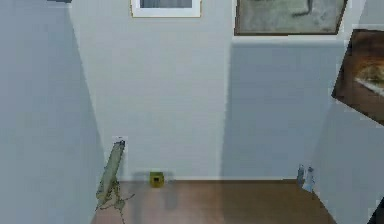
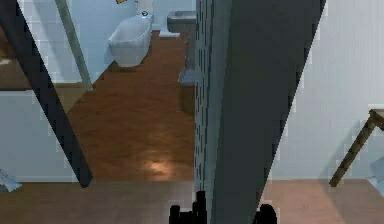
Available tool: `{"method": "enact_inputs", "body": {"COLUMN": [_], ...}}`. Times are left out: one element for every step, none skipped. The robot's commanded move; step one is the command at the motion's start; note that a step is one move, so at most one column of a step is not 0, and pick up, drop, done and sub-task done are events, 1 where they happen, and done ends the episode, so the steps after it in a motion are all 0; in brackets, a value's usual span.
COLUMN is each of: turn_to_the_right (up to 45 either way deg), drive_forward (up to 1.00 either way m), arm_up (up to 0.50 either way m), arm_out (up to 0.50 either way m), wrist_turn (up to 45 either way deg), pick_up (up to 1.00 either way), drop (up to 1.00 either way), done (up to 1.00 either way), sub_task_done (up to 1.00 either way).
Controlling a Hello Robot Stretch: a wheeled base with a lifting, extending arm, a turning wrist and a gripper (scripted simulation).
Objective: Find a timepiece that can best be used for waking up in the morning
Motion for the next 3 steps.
{"method": "enact_inputs", "body": {"turn_to_the_right": [0.0,45.0,36.0], "drive_forward": [0.3,0.0,0.0], "arm_up": [0.0,0.0,0.0], "arm_out": [0.0,0.0,0.0], "wrist_turn": [0.0,0.0,0.0], "pick_up": [0.0,0.0,0.0], "drop": [0.0,0.0,0.0], "done": [0.0,0.0,0.0], "sub_task_done": [0.0,0.0,0.0]}}
